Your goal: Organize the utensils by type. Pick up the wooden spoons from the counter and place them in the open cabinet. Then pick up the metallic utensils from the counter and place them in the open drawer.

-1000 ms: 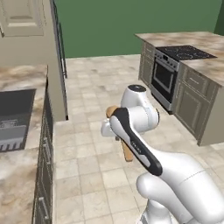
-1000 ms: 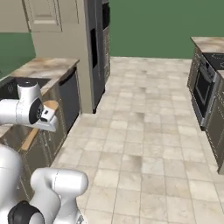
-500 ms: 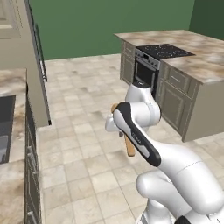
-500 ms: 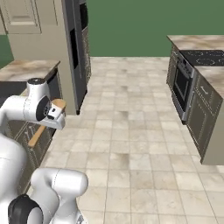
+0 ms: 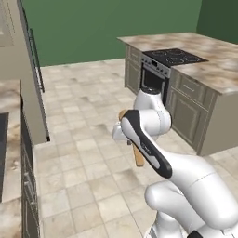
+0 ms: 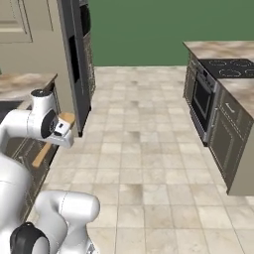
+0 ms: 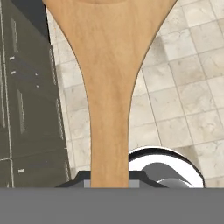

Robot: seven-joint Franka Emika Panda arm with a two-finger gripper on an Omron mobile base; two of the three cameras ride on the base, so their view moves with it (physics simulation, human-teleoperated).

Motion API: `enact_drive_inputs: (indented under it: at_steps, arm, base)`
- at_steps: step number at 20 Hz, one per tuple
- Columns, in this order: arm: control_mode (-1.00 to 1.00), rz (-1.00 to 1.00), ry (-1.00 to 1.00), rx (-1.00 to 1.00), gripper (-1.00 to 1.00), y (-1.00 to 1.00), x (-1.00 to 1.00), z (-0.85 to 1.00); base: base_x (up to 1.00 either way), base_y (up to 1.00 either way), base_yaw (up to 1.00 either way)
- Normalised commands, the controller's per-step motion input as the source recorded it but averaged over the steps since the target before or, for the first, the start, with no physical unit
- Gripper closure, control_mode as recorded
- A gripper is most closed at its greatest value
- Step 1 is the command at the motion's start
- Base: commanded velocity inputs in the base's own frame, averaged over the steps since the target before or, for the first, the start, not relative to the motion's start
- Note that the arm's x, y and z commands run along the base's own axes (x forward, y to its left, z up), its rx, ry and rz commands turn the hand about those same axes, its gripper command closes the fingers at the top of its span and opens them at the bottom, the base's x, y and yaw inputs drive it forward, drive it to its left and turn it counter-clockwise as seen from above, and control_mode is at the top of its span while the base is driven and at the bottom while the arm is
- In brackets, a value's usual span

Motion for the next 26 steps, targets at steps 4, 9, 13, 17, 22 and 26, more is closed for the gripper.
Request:
enact_drive_inputs:
  at_steps: [4,9,13,17,22,26]
  arm:
    - [1.00,0.00,0.00,0.00,1.00,0.00,0.00,0.00]
    - [1.00,0.00,0.00,0.00,1.00,0.00,0.00,0.00]
    - [1.00,0.00,0.00,0.00,1.00,0.00,0.00,0.00]
    - [1.00,0.00,0.00,0.00,1.00,0.00,0.00,0.00]
    - [1.00,0.00,0.00,0.00,1.00,0.00,0.00,0.00]
    - [1.00,0.00,0.00,0.00,1.00,0.00,0.00,0.00]
  base:
    - [0.99,0.00,-0.06]
    - [1.00,-0.04,0.00]
    - [1.00,-0.05,0.00]
    - [1.00,-0.10,0.02]
    - [1.00,-0.15,0.28]
    - [1.00,-0.15,0.34]
